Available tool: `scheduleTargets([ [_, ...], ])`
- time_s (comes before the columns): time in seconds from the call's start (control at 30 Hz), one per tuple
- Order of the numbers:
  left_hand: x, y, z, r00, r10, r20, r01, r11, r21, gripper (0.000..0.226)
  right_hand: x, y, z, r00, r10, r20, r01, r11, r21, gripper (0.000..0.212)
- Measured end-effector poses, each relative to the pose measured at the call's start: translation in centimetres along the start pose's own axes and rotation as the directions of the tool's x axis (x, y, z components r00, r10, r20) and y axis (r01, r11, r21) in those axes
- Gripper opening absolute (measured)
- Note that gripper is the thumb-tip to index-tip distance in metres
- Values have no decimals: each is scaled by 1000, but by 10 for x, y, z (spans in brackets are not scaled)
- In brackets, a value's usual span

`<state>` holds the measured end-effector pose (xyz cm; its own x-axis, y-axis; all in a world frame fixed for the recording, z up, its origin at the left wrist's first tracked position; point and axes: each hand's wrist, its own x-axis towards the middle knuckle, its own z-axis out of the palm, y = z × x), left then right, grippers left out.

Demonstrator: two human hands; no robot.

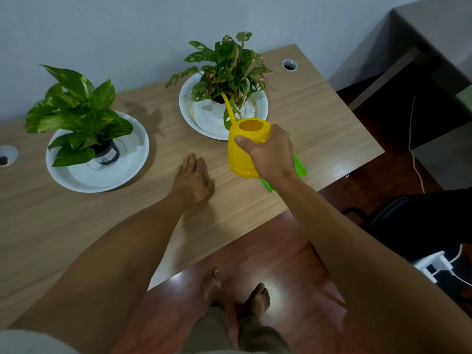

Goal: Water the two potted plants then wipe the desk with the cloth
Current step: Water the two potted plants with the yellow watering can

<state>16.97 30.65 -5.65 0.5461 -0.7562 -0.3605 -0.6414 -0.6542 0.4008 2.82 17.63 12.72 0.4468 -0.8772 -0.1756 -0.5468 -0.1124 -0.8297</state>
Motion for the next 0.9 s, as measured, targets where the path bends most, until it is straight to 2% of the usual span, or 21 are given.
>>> scheduleTargets([
  [0.33,3,2,-3,999,-25,44,24,999,21,86,-5,-17,-16,1000,12,-26,-13,1000,-16,66],
  [0.9,1,3,-6,998,-27,61,25,999,29,85,-12,-29,-23,1000,26,13,-26,1000,-1,56],
])
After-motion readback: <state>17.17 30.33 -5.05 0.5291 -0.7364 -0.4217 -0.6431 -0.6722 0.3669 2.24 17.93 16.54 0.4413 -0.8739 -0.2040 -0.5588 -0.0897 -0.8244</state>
